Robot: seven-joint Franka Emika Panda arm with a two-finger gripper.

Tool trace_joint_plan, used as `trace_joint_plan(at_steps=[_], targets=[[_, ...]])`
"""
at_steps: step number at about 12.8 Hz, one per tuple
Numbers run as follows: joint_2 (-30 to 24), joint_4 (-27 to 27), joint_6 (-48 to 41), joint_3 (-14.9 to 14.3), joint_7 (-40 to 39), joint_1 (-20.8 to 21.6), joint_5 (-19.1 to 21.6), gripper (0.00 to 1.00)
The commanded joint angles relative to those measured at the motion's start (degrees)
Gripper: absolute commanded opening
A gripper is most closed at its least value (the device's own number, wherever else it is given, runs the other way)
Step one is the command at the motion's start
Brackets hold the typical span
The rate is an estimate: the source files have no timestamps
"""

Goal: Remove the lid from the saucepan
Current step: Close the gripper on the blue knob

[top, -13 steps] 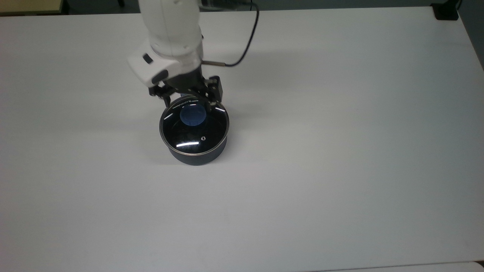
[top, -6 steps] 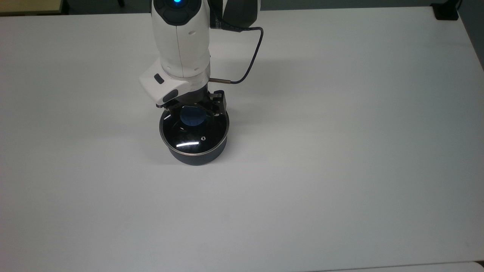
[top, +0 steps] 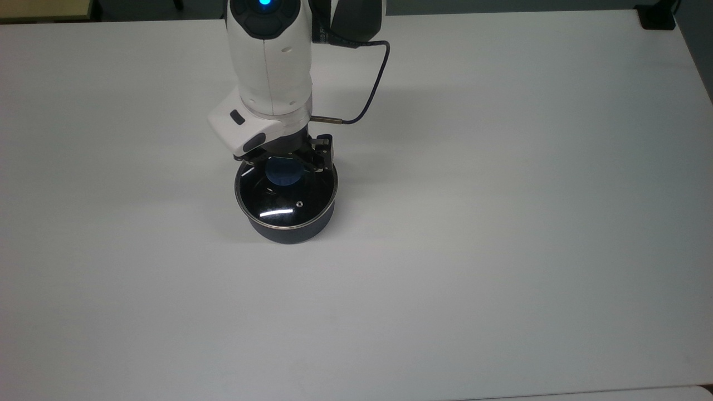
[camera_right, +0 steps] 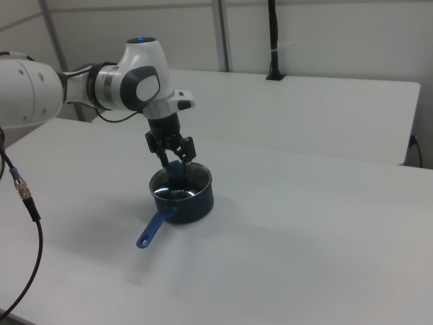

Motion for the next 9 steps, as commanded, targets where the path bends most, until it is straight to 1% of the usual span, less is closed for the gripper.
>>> trace_joint_plan(at_steps=[1,2,6,9], targets=[[0.2,0.4,0.5,-0.9,-0.3,1.3,-0.6,0.71],[0.2,0.4,0.5,-0.9,-0.3,1.3,-0.6,0.66],[0.0,0.4,0.2,-1.1,-0.8,1.2,-0.6,0.56],[-0.7,0.5,-0.2,-1.4,-1.0,1.1,-0.6,0.53]])
